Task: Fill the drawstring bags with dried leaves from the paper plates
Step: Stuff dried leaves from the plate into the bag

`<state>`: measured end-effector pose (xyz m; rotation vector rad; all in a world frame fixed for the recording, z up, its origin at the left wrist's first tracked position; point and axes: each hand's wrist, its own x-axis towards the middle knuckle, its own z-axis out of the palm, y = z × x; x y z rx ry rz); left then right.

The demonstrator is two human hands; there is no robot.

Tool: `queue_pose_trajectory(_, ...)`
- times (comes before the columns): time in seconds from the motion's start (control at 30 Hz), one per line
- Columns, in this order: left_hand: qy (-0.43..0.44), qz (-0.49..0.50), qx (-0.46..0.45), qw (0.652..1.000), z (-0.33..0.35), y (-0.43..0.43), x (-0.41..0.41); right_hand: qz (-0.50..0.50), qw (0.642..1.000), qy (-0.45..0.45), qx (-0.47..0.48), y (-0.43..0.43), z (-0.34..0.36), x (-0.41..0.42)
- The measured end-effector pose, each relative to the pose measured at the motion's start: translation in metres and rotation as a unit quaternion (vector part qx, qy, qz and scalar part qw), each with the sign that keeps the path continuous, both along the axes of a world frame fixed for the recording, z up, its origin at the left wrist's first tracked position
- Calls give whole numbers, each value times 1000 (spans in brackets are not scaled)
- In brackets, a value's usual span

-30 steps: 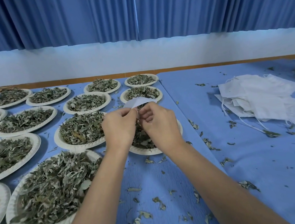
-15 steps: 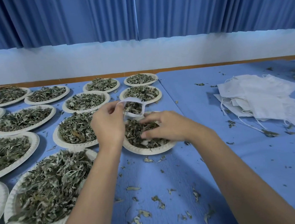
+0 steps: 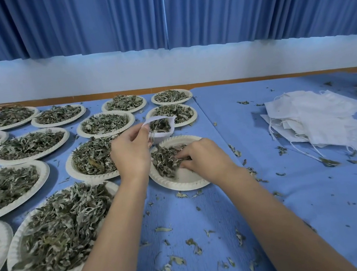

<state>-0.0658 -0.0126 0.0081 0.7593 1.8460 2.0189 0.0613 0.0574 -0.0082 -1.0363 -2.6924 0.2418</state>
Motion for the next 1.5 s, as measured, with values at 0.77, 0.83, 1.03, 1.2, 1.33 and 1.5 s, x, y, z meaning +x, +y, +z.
queue_pose_trajectory(0.77,52,-62,-42,996,-3,9,9,-26,946,278,-168,3,23,-1)
queue_pose_trajectory(0.83,21,-90,-40,995,-3,10,10,-56,948,277,-144,2,20,-4)
queue_pose_trajectory(1.03,46,-195,-32,979,-5,4,12,-119,938,298,-130,-3,23,-5)
queue_pose_trajectory(1.2,75,-232,-41,969,-8,2,17,-155,949,260,-89,-8,20,-7)
queue_pose_trajectory(1.33,102,-193,-68,973,-13,7,19,-146,961,229,-58,-10,20,-9)
queue_pose_trajectory(1.5,145,-133,-79,977,-16,10,22,-120,980,155,-5,-12,23,-12)
